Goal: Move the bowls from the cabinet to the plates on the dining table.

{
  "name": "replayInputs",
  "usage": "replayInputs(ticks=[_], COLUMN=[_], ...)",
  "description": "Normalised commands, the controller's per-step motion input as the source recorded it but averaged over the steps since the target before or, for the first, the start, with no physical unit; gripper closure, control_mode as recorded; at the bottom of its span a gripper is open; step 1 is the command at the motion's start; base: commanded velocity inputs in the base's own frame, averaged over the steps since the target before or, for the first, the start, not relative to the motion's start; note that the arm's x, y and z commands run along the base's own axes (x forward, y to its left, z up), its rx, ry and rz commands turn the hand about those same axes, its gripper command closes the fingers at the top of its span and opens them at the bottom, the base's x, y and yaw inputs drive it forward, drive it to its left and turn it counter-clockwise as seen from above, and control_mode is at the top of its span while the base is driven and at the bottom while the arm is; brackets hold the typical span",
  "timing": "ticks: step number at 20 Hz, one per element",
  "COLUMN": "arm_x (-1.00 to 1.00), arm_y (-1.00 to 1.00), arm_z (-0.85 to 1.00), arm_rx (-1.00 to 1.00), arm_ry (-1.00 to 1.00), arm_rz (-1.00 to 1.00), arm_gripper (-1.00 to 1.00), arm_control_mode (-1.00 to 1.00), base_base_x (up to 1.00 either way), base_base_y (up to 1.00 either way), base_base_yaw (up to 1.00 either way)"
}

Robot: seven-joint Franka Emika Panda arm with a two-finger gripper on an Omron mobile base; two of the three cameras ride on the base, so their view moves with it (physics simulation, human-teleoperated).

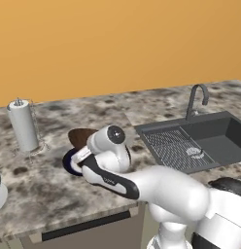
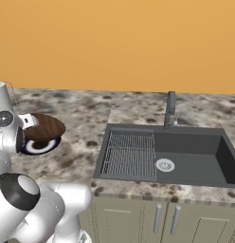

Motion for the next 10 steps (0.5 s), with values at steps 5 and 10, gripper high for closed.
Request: replayInputs(ticks=[5, 10], arm_x=[0.07, 0.02], arm_y=[0.12, 0.04], arm_z=[-0.11, -0.23], arm_rx=[0.00, 0.00], arm_ry=[0.00, 0.00], arm_rz=[0.00, 0.00], arm_gripper=[1.00, 1.00], arm_control_mode=[-1.00, -1.00], base_base_x=[0.00, 0.00], base_base_y=[0.00, 0.00], base_base_yaw=[0.00, 0.00])
